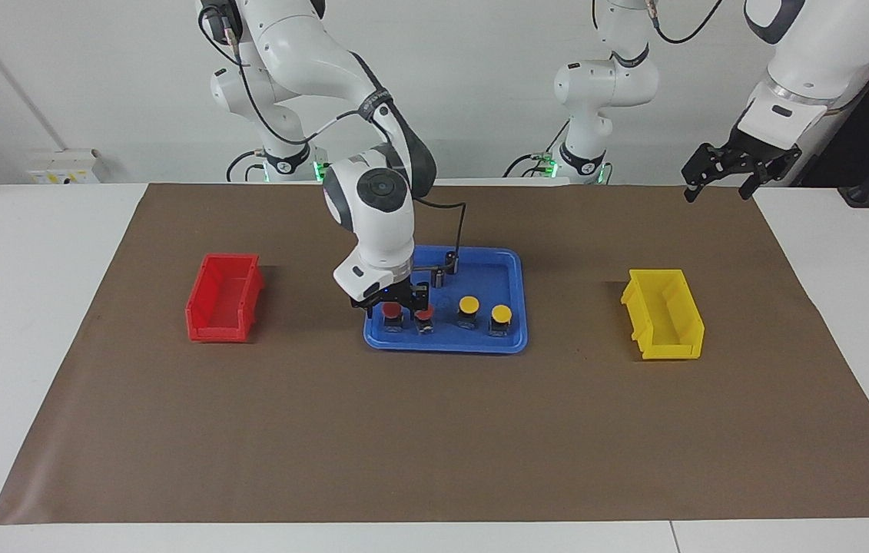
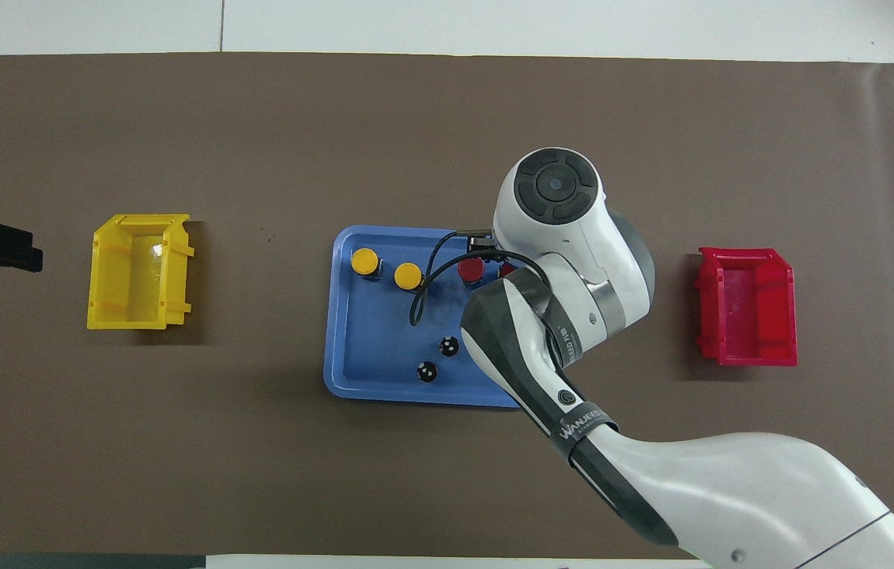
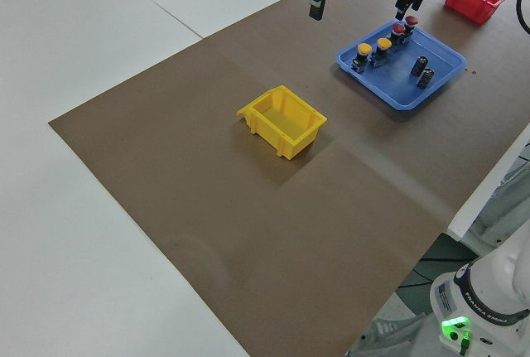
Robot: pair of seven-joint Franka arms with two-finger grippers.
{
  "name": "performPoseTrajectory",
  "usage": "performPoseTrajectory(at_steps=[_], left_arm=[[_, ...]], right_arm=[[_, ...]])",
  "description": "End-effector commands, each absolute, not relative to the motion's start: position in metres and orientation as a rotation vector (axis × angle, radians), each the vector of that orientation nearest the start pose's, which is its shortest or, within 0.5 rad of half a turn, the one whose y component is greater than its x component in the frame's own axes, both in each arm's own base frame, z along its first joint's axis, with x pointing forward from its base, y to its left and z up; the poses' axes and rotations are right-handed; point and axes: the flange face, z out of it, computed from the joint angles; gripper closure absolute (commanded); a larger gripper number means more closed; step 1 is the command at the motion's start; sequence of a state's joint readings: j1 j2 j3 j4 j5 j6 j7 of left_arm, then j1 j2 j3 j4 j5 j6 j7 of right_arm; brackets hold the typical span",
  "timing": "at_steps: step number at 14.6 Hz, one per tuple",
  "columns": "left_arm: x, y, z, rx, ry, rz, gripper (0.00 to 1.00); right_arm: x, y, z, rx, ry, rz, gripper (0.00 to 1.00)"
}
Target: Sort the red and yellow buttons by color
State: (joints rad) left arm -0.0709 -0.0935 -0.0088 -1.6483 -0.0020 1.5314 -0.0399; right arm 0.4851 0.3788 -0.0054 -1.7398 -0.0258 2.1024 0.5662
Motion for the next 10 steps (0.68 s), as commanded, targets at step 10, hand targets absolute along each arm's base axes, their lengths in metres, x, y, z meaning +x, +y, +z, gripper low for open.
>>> performPoseTrajectory(at_steps=[10], left_arm=[[0.500,-0.098,0.616,-3.161,-0.025,-0.053,0.00]], right_arm=[[0.559,0.292,0.345,-3.157,0.114,-0.010,0.23]])
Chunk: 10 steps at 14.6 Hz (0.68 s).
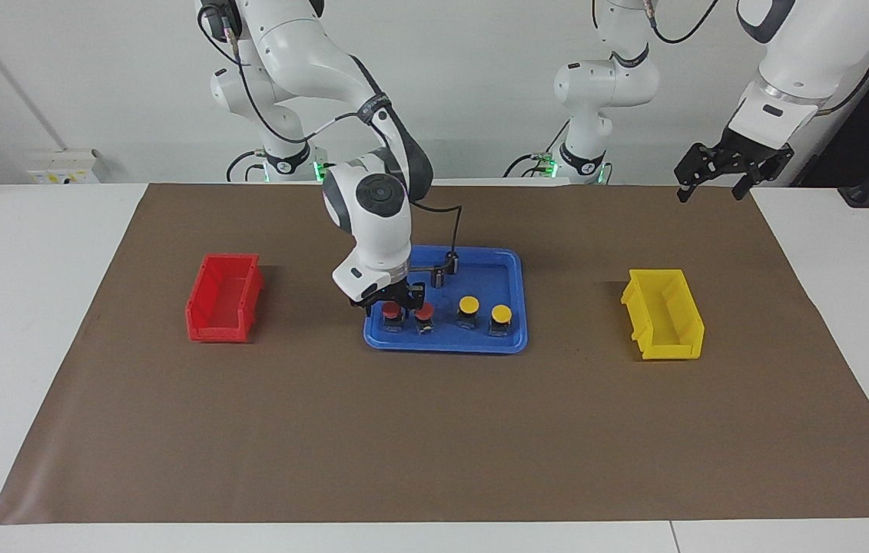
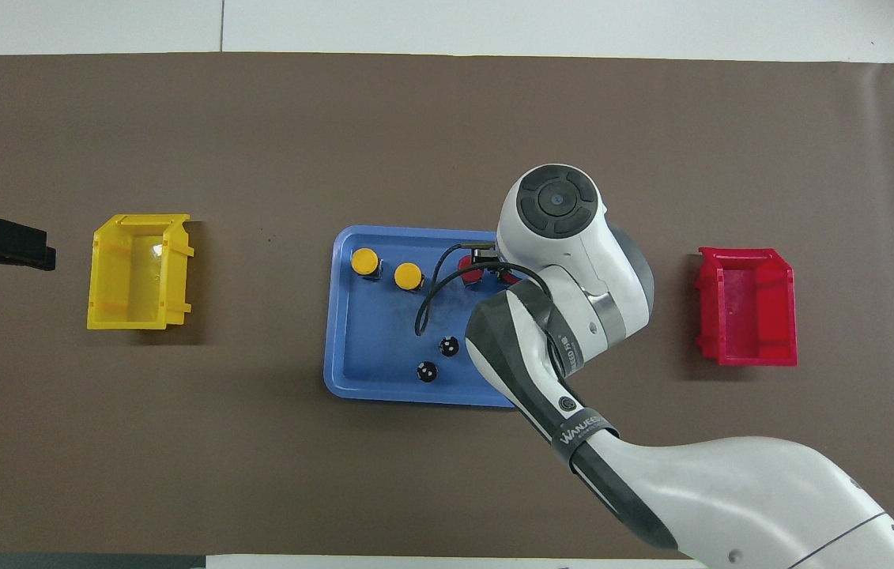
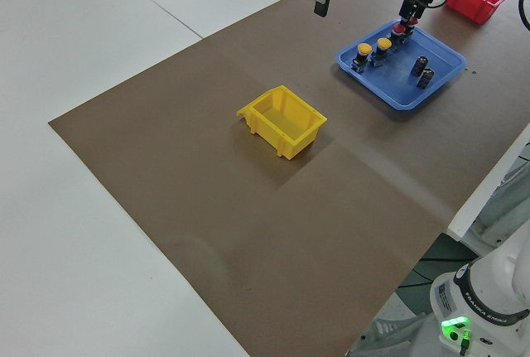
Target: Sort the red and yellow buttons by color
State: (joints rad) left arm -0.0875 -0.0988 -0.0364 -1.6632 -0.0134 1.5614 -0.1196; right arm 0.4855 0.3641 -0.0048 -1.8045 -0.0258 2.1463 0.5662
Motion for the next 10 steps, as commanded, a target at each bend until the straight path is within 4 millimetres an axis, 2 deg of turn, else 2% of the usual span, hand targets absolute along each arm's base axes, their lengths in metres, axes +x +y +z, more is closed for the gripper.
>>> performPoseTrajectory(at_steps=[1,4,5,7,8,10], left_arm=[[0.489,-0.106,0.602,-3.164,-0.003,-0.098,0.00],[0.483,-0.140,0.573,-3.161,0.063,-0.066,0.00],[0.482,-0.156,0.557,-3.155,0.068,-0.029,0.00],[0.484,-0.201,0.534,-3.144,0.040,-0.032,0.00],[0.485,-0.214,0.529,-3.148,0.004,-0.058,0.00],[0.485,-0.257,0.500,-3.115,0.008,-0.035,0.00]], right_arm=[[0.559,0.291,0.345,-3.157,0.114,-0.010,0.25],[0.560,0.293,0.345,-3.147,0.111,-0.035,0.33],[0.560,0.294,0.345,-3.146,0.108,-0.039,0.36],[0.555,0.302,0.343,-3.148,0.084,-0.035,0.38],[0.553,0.303,0.341,-3.149,0.081,-0.031,0.38],[0.552,0.302,0.339,-3.154,0.079,-0.021,0.38]])
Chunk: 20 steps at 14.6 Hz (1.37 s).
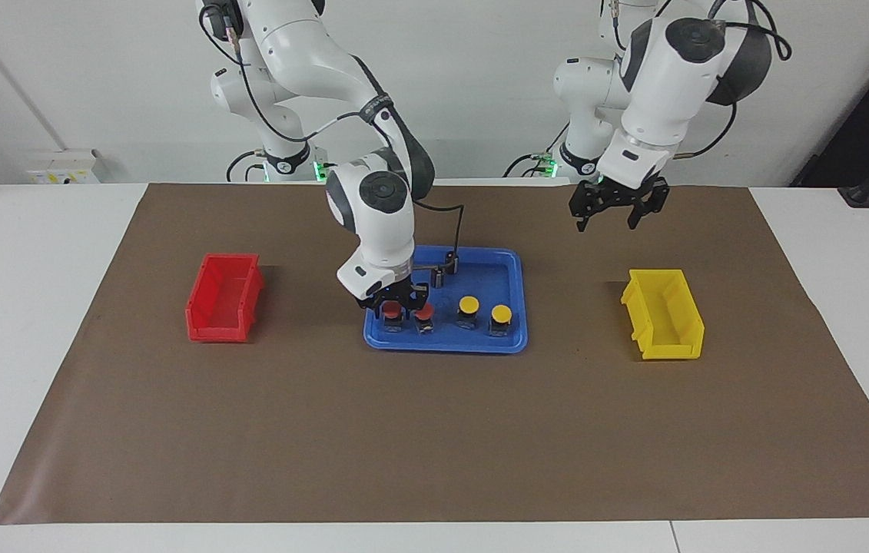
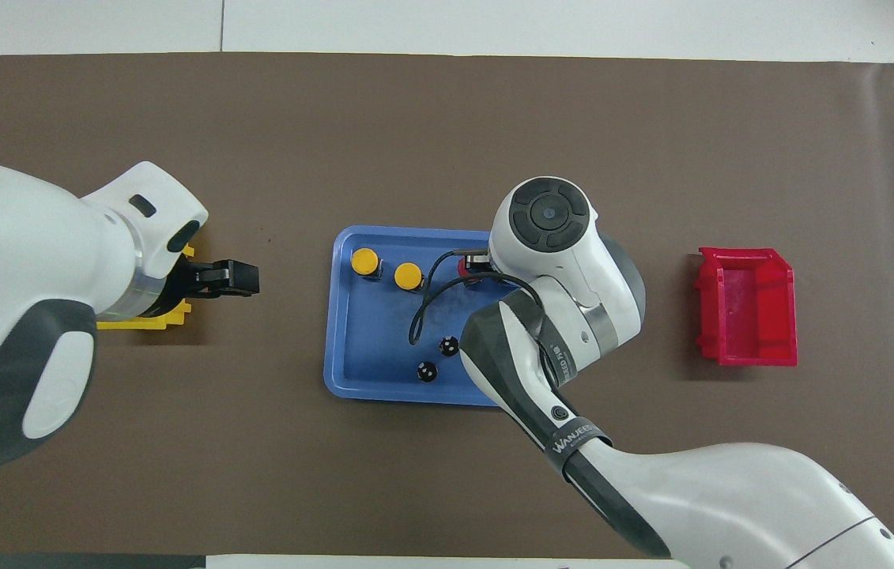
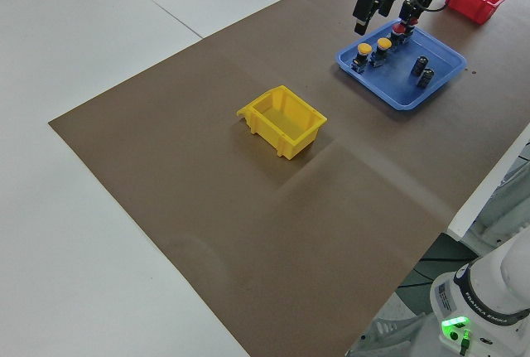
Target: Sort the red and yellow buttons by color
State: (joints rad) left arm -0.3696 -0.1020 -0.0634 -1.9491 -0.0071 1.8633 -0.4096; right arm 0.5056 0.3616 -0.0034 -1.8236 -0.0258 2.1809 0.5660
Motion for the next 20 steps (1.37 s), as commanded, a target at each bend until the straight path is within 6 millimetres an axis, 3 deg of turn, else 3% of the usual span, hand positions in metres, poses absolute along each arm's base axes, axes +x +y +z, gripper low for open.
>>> performPoseTrajectory(at_steps=[1,2,3,5,7,10,12,14,16,18,20], left_arm=[[0.490,-0.286,0.478,-3.080,-0.041,-0.087,0.00],[0.495,-0.308,0.461,-3.069,-0.113,-0.123,0.00],[0.502,-0.317,0.448,-3.072,-0.139,-0.123,0.00],[0.510,-0.335,0.431,-3.078,-0.134,-0.116,0.00],[0.521,-0.344,0.428,-3.084,-0.163,-0.125,0.02],[0.525,-0.347,0.423,-3.088,-0.186,-0.134,0.04],[0.526,-0.350,0.418,-3.089,-0.222,-0.136,0.05],[0.525,-0.354,0.406,-3.091,-0.215,-0.132,0.06],[0.529,-0.358,0.388,-3.090,-0.213,-0.119,0.08],[0.529,-0.358,0.386,-3.097,-0.220,-0.112,0.12],[0.530,-0.358,0.385,-3.117,-0.239,-0.113,0.17]], right_arm=[[0.551,0.301,0.339,-3.155,0.062,-0.018,0.38],[0.549,0.299,0.336,-3.158,0.043,-0.010,0.38],[0.549,0.299,0.337,-3.158,0.026,-0.010,0.41],[0.551,0.294,0.338,-3.160,0.009,-0.005,0.60],[0.555,0.292,0.342,-3.157,0.016,-0.016,0.83],[0.563,0.284,0.358,-3.154,0.048,-0.019,0.87],[0.573,0.261,0.393,-3.144,0.107,-0.047,0.87],[0.574,0.223,0.436,-3.140,0.069,-0.070,0.87],[0.573,0.140,0.465,-3.160,0.045,0.022,0.87],[0.558,0.064,0.481,-3.148,-0.009,0.035,0.87],[0.534,-0.006,0.472,-3.131,-0.031,0.074,0.87]])
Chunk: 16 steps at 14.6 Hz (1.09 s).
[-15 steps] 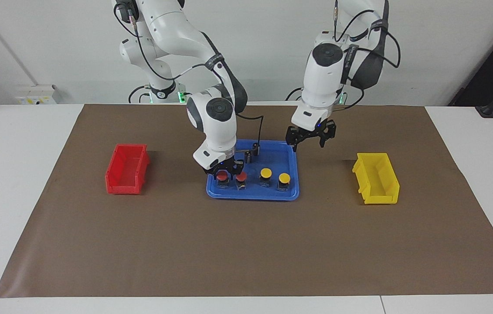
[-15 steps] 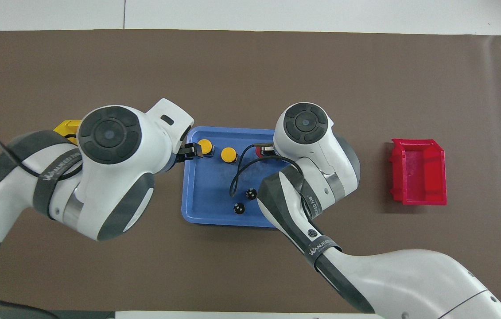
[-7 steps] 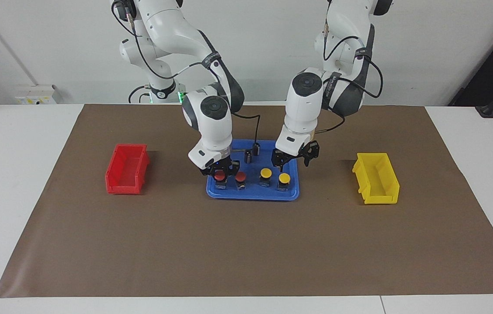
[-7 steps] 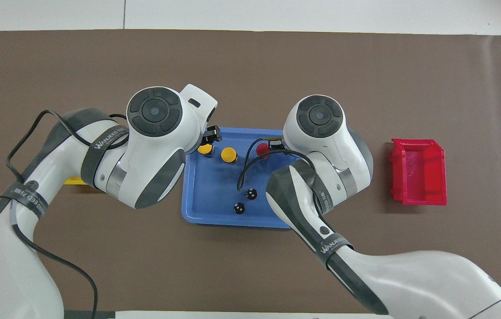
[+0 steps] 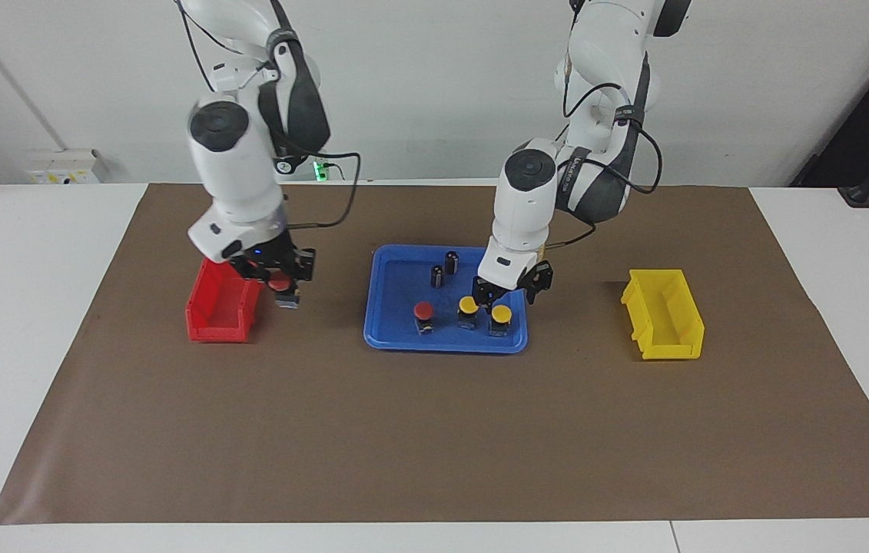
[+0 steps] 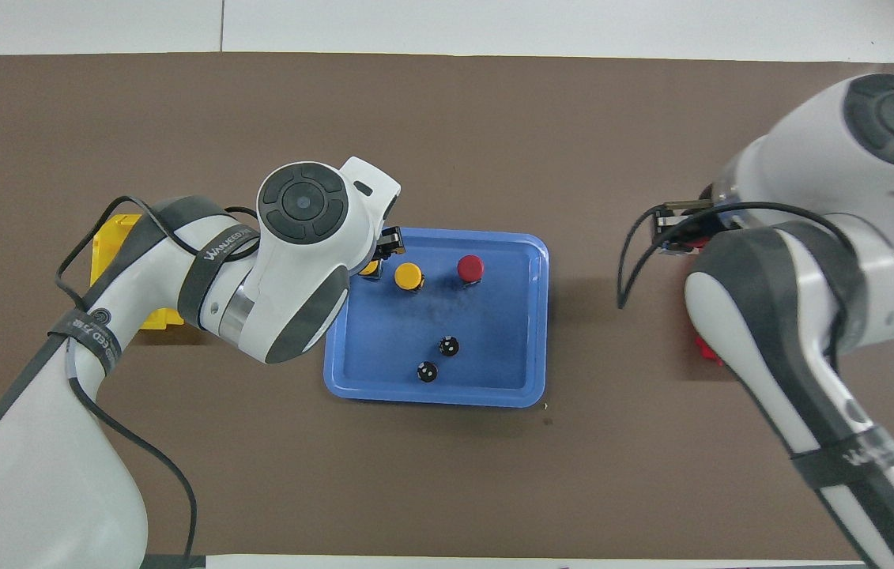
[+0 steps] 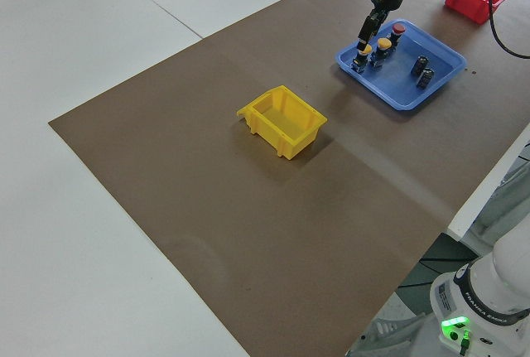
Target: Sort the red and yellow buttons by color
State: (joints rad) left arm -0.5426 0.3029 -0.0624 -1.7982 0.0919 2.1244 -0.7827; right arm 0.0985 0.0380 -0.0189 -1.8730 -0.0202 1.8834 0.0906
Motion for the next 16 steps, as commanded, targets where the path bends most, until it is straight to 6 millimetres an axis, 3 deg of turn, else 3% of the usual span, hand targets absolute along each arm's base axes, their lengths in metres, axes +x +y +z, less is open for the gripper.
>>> performPoseTrajectory(at_steps=[1,3,9,10,11,12,13,15,16], left_arm=[[0.529,-0.358,0.383,-3.123,-0.246,-0.108,0.18],[0.526,-0.359,0.377,-3.129,-0.250,-0.098,0.22],[0.524,-0.361,0.364,-3.137,-0.263,-0.080,0.25],[0.525,-0.361,0.365,-3.138,-0.282,-0.083,0.33],[0.525,-0.361,0.363,-3.140,-0.294,-0.086,0.55],[0.525,-0.362,0.363,-3.148,-0.332,-0.083,0.87],[0.526,-0.362,0.363,-3.154,-0.370,-0.079,0.98],[0.528,-0.359,0.371,-3.145,-0.383,-0.057,0.98],[0.530,-0.354,0.390,-3.136,-0.399,-0.035,0.98]], right_arm=[[0.527,-0.034,0.462,-3.113,-0.028,0.080,0.87],[0.509,-0.057,0.443,-3.115,-0.031,0.038,0.88],[0.496,-0.050,0.397,-3.121,-0.038,-0.004,0.88],[0.492,-0.049,0.383,-3.118,-0.042,0.029,0.88],[0.488,-0.050,0.373,-3.118,-0.044,0.034,0.88],[0.486,-0.049,0.367,-3.118,-0.041,0.037,0.88],[0.484,-0.048,0.361,-3.118,-0.036,0.046,0.88],[0.484,-0.049,0.350,-3.119,-0.035,0.037,0.88],[0.482,-0.048,0.346,-3.121,-0.036,0.023,0.88]])
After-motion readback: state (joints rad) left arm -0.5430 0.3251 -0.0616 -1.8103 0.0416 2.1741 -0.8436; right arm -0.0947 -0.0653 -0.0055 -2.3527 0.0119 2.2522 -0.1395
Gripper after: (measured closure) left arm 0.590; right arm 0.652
